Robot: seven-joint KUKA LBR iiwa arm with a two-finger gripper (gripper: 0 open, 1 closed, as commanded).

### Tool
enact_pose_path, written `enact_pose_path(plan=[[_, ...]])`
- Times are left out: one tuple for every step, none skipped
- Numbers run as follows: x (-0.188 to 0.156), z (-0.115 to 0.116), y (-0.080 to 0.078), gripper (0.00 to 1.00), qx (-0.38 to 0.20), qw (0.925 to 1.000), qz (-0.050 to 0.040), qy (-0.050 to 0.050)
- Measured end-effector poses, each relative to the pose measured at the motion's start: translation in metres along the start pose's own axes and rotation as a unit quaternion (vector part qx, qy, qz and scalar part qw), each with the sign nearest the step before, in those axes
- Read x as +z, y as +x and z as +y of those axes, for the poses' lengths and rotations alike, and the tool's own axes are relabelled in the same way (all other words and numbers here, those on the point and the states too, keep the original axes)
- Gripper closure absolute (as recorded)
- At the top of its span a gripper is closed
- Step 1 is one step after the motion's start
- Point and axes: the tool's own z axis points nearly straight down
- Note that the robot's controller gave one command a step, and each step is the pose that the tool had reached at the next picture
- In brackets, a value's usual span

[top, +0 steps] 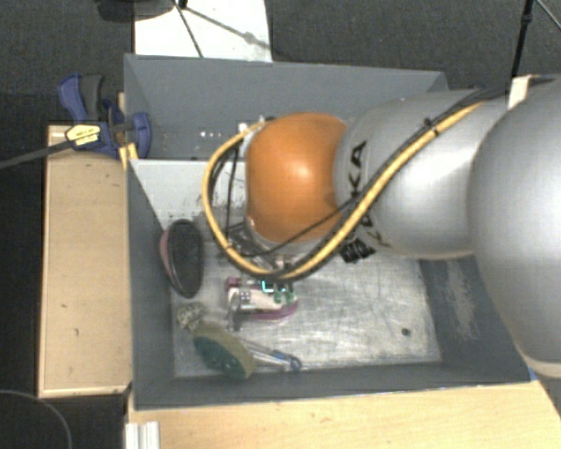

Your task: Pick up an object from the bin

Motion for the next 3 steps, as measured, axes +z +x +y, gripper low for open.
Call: enact_pose_path(plan=[[0.090, -0.056, -0.030, 0.00, -0.005, 1.0000, -0.0053, -0.001], [0.059, -0.071, -0.013, 0.00, 0.085, 0.9964, -0.0022, 0.000], [0.060, -0.079, -0.009, 0.00, 0.136, 0.9907, -0.0007, 0.000]])
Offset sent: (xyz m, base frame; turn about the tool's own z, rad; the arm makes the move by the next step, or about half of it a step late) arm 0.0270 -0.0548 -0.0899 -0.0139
